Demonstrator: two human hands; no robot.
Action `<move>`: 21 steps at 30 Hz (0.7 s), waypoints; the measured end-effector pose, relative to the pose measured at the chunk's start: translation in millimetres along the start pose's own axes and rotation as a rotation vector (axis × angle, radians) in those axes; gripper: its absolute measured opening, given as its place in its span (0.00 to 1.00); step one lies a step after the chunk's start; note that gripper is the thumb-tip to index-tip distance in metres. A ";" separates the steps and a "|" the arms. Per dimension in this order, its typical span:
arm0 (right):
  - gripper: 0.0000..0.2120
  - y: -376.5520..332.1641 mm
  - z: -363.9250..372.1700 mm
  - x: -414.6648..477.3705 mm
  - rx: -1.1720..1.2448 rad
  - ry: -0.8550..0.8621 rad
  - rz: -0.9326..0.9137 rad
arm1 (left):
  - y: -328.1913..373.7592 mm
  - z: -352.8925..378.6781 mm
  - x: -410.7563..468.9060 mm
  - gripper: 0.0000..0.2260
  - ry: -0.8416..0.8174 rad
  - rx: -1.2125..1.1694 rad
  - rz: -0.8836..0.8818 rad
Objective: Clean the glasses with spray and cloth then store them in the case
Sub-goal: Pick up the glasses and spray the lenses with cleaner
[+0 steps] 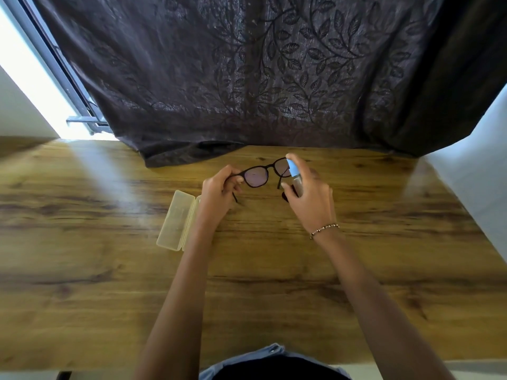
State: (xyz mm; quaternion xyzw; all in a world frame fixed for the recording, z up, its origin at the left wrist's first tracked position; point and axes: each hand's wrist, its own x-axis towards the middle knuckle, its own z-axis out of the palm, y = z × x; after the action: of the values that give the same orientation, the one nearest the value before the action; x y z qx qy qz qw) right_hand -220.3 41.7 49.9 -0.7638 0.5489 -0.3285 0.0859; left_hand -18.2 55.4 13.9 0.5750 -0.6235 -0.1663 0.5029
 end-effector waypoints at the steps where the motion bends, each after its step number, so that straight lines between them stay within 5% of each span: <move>1: 0.29 0.9 -0.5 1.4 -0.011 -0.013 0.006 | 0.1 0.3 -0.1 0.03 -0.004 -0.002 0.003; 8: 0.32 -0.5 -2.4 3.5 0.033 0.010 0.102 | -1.5 -1.1 -0.3 0.03 -0.012 -0.004 0.002; 21: 0.26 -0.4 3.7 -4.1 0.015 0.074 0.008 | -6.0 -5.9 -0.2 0.03 -0.029 0.002 0.023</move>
State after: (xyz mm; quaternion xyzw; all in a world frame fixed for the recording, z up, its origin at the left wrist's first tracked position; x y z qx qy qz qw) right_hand -218.5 44.6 45.6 -0.7484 0.5521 -0.3603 0.0728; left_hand -10.2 56.0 11.7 0.5658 -0.6375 -0.1681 0.4952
